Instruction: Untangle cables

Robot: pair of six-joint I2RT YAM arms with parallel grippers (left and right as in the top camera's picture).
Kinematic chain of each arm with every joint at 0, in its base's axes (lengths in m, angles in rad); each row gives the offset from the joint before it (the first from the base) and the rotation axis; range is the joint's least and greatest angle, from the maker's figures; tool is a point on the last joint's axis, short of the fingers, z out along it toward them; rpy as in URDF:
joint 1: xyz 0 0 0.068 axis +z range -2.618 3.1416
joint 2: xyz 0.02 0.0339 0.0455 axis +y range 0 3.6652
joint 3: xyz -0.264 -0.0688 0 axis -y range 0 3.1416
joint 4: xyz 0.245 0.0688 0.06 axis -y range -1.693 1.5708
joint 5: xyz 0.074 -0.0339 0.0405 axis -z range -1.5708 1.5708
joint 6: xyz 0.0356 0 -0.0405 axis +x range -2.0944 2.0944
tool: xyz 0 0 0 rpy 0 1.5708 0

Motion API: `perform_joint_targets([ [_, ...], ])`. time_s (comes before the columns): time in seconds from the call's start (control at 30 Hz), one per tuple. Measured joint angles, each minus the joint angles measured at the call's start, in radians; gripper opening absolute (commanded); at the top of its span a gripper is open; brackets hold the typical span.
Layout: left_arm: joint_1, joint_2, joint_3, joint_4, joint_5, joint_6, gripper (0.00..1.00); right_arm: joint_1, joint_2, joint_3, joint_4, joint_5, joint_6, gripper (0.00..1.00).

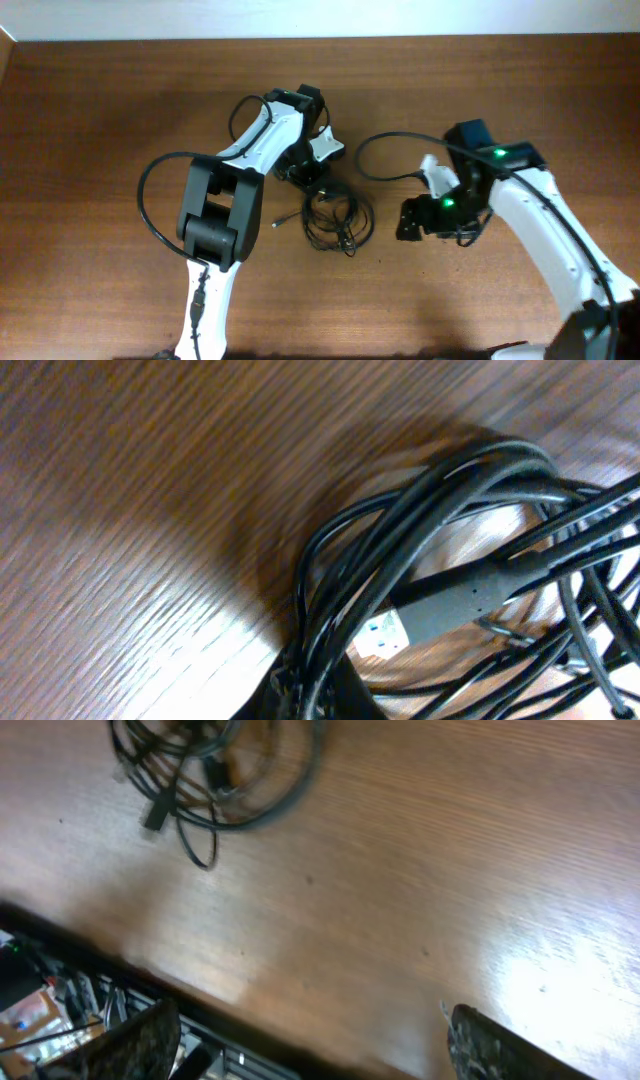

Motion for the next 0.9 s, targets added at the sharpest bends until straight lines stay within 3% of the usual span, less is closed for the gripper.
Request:
perform_joint_targets([
  [0.07, -0.011, 0.000, -0.001, 0.016, 0.036, 0.003, 0.10, 0.055, 0.038, 0.000, 0.162, -0.004, -0.005, 0.72],
  [0.17, -0.014, 0.004, -0.001, 0.018, 0.060, 0.003, 0.10, 0.078, 0.072, -0.003, 0.311, -0.010, 0.017, 0.66],
  [0.27, -0.014, 0.006, -0.002, 0.019, 0.076, 0.003, 0.12, 0.078, 0.134, 0.000, 0.453, -0.010, 0.058, 0.67],
  [0.5, -0.014, 0.005, -0.018, 0.041, 0.109, 0.002, 0.12, 0.087, 0.289, -0.001, 0.450, -0.067, 0.076, 0.67],
  [0.9, -0.014, 0.004, -0.024, 0.056, 0.138, -0.001, 0.08, 0.114, 0.363, -0.002, 0.508, -0.006, 0.077, 0.67],
])
